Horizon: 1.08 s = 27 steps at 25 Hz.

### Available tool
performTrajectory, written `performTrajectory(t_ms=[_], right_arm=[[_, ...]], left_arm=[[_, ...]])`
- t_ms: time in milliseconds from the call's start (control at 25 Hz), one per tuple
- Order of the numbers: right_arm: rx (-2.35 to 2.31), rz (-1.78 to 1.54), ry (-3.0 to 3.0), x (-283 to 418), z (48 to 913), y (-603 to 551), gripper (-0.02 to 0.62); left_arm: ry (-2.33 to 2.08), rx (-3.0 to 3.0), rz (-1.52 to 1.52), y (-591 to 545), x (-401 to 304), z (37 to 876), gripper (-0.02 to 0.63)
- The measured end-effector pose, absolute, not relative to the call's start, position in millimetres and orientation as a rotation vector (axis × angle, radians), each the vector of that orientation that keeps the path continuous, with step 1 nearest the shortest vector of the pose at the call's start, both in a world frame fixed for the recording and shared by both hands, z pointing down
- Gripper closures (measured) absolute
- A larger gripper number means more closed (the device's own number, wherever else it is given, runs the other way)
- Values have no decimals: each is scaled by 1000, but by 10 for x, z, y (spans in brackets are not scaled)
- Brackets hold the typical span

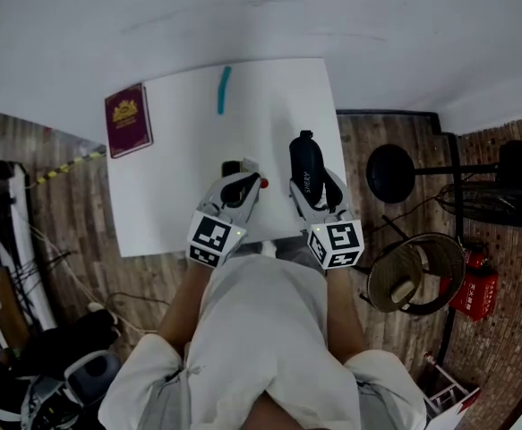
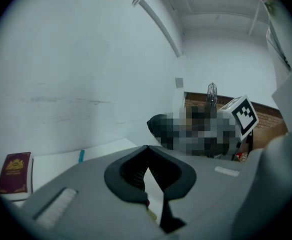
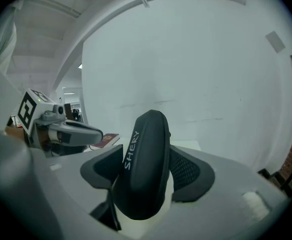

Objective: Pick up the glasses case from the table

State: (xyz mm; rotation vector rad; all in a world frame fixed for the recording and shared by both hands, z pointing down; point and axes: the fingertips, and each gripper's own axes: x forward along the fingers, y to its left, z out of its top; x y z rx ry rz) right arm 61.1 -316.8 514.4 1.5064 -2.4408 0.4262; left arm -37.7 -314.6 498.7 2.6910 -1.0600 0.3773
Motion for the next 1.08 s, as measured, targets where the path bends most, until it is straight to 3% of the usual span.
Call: performTrajectory(t_ms=[1080], right_arm=[[1510, 296, -2497, 463, 4830, -2845, 308]], left_arm=[[-1044, 2739, 327, -2920, -386, 4844, 588]])
